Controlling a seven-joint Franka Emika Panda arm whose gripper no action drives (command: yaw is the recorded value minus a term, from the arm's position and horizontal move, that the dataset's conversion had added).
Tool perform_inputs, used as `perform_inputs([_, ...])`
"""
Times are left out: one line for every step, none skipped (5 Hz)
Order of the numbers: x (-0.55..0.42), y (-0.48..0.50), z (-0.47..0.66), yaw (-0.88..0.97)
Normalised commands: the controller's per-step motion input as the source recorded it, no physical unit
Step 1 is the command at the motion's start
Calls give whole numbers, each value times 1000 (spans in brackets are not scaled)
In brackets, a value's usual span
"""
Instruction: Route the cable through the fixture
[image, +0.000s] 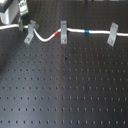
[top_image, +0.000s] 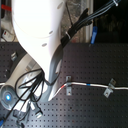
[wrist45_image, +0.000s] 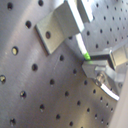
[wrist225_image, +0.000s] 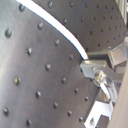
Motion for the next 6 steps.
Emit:
perform_inputs([-166, -259, -201, 291])
perform_inputs([-207, -266, -197, 306])
perform_inputs([-206, -162, 5, 237])
perform_inputs([-38, -72, 1, 0])
perform_inputs([-8, -36, 476, 0])
perform_inputs([-154, -203, 75, 46])
